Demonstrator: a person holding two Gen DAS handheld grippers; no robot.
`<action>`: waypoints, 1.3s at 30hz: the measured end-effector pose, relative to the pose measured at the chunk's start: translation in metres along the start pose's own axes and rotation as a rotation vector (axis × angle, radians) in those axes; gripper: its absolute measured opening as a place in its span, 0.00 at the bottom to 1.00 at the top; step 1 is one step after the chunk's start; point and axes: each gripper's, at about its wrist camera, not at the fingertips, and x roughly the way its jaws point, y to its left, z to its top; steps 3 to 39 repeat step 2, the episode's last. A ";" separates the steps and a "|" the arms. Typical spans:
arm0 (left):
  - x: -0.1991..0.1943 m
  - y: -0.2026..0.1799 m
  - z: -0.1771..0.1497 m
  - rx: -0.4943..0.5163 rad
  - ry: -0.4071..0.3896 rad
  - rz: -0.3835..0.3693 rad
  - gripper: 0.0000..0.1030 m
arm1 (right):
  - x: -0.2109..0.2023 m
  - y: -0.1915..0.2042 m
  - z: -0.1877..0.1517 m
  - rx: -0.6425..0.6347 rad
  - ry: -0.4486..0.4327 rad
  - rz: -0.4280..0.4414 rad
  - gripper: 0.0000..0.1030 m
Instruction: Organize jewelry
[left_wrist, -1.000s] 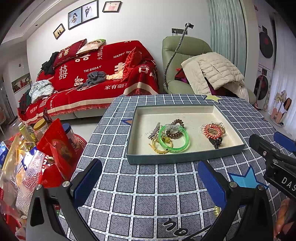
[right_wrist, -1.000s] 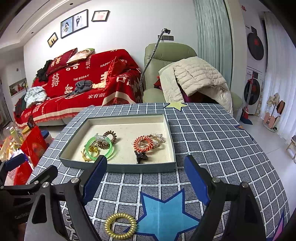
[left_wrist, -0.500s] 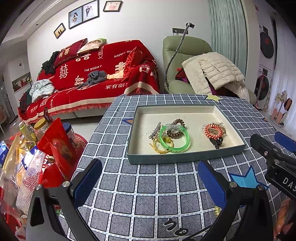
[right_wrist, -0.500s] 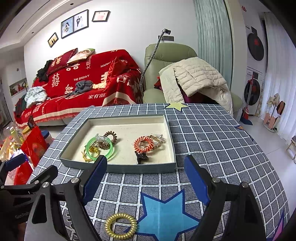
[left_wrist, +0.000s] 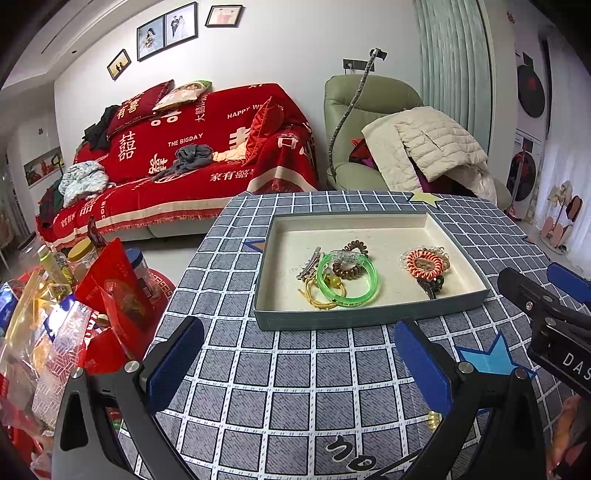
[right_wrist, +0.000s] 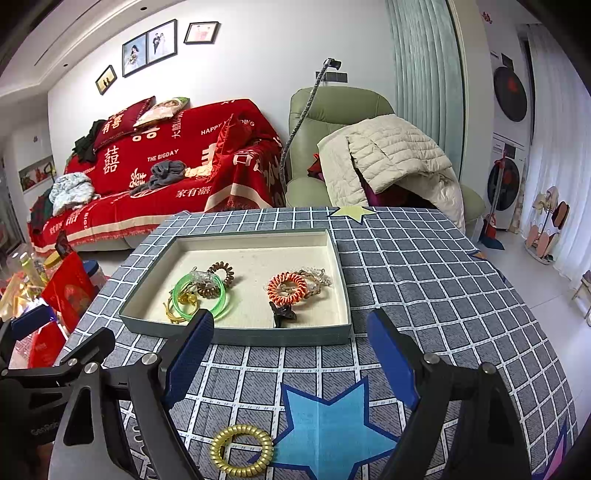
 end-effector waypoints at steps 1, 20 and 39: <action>0.000 0.000 0.000 0.001 0.000 0.000 1.00 | 0.000 0.000 0.000 0.001 0.001 0.001 0.85; 0.000 0.000 0.000 0.002 0.001 0.000 1.00 | 0.000 0.000 0.000 0.002 0.001 0.001 0.85; 0.000 0.000 0.000 0.002 0.001 0.000 1.00 | 0.000 0.000 0.000 0.002 0.001 0.001 0.85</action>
